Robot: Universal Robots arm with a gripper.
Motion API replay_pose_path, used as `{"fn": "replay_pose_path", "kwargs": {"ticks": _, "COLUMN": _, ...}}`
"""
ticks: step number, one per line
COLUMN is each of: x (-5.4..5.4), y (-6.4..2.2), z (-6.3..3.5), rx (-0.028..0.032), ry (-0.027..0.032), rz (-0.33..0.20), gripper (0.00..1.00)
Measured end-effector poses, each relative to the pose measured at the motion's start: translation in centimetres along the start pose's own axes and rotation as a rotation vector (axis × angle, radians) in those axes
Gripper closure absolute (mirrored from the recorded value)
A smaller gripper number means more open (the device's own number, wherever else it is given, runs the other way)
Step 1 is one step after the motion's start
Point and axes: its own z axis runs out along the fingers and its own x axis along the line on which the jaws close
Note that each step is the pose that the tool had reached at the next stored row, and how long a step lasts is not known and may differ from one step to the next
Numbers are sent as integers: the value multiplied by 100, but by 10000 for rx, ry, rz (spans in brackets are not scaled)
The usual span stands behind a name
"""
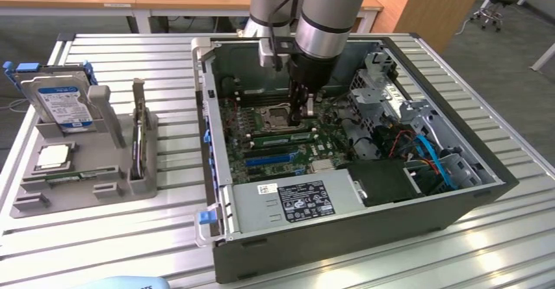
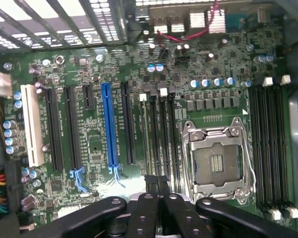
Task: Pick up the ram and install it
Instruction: 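Press down the ram until it locks into place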
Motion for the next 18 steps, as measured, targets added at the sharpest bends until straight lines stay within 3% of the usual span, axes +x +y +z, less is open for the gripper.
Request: {"fn": "replay_pose_path", "kwargs": {"ticks": 18, "x": 0, "y": 0, "z": 0, "rx": 64, "ry": -83, "rz": 2363, "gripper": 90}}
